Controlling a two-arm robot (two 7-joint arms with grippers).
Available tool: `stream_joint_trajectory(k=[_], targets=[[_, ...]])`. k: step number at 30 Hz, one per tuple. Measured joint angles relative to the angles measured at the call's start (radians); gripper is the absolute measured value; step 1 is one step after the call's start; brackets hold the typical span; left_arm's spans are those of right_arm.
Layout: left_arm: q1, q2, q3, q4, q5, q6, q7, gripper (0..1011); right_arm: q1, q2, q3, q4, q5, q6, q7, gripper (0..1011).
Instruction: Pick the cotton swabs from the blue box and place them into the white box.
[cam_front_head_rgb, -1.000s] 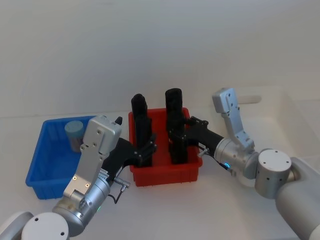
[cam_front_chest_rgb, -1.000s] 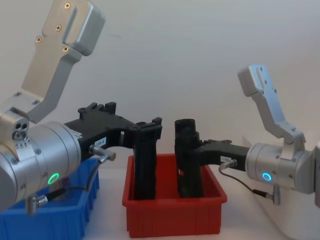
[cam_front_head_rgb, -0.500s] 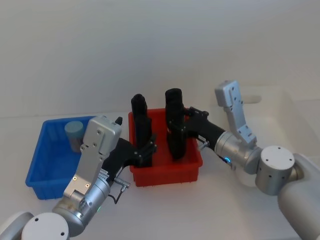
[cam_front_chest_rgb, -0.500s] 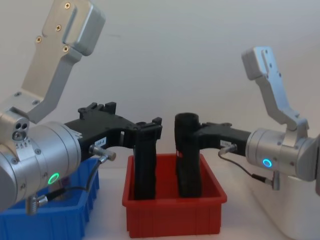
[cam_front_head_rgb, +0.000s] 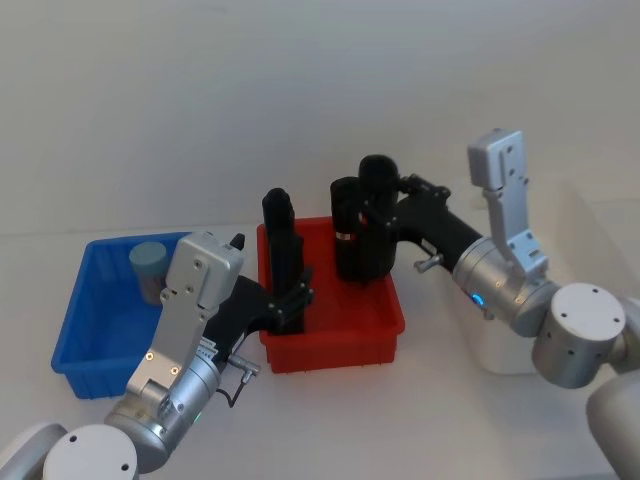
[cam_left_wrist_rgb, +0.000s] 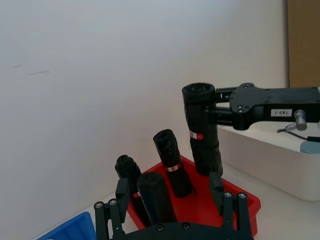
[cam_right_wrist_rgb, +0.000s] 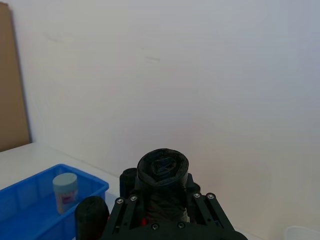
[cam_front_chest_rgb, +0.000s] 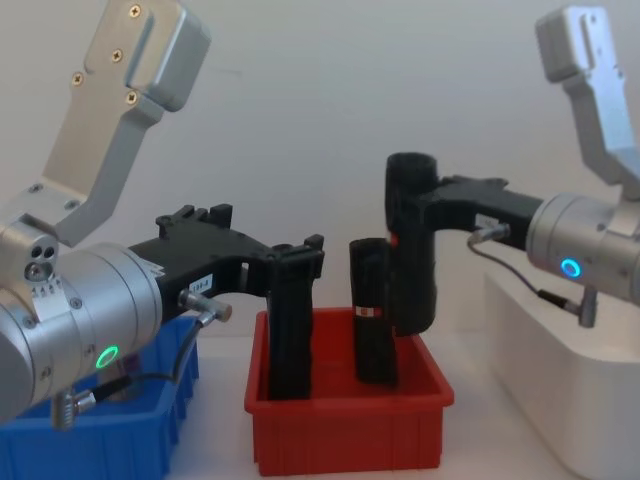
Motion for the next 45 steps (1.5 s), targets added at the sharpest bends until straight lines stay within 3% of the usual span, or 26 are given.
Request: stream_joint_trajectory(k=[3,10,19,33,45], targets=[[0.0,0.0,0.0,0.0,0.0,0.0,0.0,1004,-0.039,0.019,0.009,-0.091,0.0,0.022,-0.051,429],[0.0,0.0,0.0,0.0,0.0,0.0,0.0,1004,-0.098,0.055,0.03,-0.223,-0.001,0.058,-0.143,429],[0.0,0.0,0.0,0.0,0.0,0.0,0.0,1004,-0.164,0.104,0.066,-0.35,-0.007,0.098,-0.261,429],[0.0,0.0,0.0,0.0,0.0,0.0,0.0,1004,-0.237,0.16,0.114,-0.443,0.004,0.153,-0.384,429],[0.0,0.0,0.0,0.0,0.0,0.0,0.0,1004,-0.26,0.174,0.135,-0.444,0.025,0.168,-0.418,429]])
